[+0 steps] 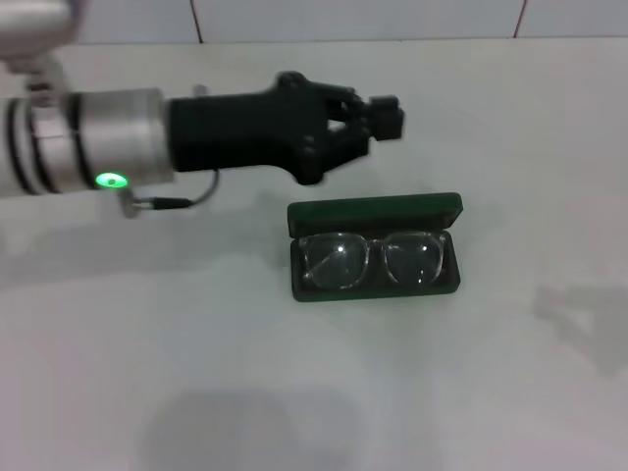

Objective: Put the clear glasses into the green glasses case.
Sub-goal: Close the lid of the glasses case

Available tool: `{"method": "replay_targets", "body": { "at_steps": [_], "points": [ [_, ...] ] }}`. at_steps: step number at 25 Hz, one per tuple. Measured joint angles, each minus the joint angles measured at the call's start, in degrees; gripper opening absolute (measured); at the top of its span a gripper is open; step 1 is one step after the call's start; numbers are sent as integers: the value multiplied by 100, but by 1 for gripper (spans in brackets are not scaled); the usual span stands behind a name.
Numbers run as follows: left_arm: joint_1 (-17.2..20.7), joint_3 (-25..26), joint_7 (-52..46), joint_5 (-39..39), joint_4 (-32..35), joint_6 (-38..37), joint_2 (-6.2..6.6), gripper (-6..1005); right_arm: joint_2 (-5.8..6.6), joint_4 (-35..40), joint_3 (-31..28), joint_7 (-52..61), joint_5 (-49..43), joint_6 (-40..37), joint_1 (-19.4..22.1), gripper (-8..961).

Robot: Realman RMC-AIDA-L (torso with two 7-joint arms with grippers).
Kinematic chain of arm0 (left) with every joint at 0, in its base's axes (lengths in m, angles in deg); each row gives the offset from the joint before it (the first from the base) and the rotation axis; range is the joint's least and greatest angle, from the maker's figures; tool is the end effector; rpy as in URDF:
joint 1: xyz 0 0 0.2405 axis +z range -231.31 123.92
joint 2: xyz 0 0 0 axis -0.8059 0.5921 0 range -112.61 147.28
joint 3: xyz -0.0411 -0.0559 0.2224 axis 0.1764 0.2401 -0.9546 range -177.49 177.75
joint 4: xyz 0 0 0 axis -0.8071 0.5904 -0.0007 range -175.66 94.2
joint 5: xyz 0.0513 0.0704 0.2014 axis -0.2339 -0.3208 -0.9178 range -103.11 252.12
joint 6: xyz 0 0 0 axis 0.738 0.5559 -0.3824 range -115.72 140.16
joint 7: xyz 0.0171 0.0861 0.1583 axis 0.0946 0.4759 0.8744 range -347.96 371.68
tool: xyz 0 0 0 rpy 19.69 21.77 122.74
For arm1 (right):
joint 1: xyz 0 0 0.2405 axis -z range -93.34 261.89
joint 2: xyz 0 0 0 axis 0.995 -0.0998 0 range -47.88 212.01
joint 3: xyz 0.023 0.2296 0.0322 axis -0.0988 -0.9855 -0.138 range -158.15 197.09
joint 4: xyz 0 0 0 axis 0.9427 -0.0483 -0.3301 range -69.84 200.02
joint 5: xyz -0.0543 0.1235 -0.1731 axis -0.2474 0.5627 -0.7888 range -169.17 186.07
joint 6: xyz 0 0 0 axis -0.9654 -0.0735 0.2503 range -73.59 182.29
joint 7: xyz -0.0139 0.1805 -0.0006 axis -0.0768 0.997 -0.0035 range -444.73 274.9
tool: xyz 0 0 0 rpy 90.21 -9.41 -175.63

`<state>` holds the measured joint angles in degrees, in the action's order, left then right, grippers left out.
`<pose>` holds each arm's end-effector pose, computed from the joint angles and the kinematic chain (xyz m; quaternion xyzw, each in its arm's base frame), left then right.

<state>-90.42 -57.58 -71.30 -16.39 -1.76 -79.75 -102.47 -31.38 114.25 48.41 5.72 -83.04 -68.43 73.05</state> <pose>-0.1213 0.3502 -0.0301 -0.9243 -0.1256 -0.3595 0.0268 0.2512 0.2297 0.1192 -0.8637 0.2088 0.4414 0.1247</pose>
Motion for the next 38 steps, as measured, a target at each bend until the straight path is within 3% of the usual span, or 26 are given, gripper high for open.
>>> {"method": "replay_targets", "body": {
  "at_steps": [6, 8, 10, 14, 38],
  "points": [
    [-266, -1001, 47, 327, -348, 1064, -21, 126, 64, -387, -28, -717, -270, -24, 167, 140],
    [-279, -1363, 52, 454, -364, 1514, -33, 137, 60, -573, -64, -902, -264, -29, 171, 196],
    [-282, -1765, 52, 546, -374, 2012, -43, 279, 61, -857, -188, -1130, -198, -29, 151, 251],
    [-281, -2345, 54, 704, -404, 2738, -48, 279, 50, -1204, -410, -1456, -150, -27, 104, 419],
    [-210, -2405, 117, 678, -715, 2970, -2, 197, 17, -1713, -451, -1987, -176, -8, 45, 425]
  ]
}}
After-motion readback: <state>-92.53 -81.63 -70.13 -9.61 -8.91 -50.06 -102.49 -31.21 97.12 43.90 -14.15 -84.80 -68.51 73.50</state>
